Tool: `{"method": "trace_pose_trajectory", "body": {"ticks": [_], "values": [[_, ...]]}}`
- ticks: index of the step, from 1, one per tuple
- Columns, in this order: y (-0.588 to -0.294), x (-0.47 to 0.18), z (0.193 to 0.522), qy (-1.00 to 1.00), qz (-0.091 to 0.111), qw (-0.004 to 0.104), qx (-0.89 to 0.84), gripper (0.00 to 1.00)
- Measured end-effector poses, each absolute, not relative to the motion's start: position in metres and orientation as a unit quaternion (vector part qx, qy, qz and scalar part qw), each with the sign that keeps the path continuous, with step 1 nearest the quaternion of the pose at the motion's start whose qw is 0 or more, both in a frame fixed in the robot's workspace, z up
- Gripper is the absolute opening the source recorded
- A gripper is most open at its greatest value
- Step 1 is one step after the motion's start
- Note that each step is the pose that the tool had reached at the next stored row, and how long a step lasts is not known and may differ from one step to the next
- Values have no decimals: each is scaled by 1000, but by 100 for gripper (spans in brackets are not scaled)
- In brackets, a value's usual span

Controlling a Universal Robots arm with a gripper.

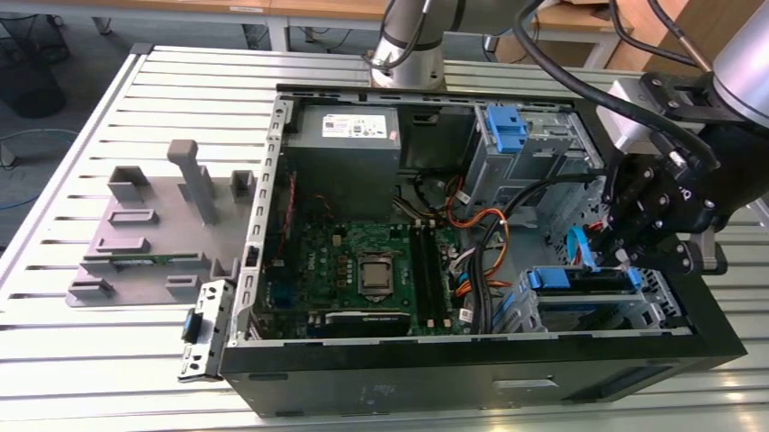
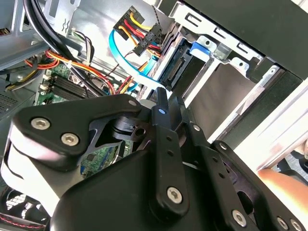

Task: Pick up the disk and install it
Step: 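Insert the first disk wire, then insert the second disk wire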

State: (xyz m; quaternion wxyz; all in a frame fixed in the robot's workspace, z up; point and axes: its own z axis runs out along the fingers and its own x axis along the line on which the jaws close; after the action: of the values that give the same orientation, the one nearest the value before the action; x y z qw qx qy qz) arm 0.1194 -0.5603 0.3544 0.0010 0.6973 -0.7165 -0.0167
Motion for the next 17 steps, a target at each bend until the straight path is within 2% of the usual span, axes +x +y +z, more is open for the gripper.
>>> {"method": "trace_pose_trajectory", "body": {"ticks": [17], "values": [[-558, 120, 358, -717, -17, 1, 697, 24]]}}
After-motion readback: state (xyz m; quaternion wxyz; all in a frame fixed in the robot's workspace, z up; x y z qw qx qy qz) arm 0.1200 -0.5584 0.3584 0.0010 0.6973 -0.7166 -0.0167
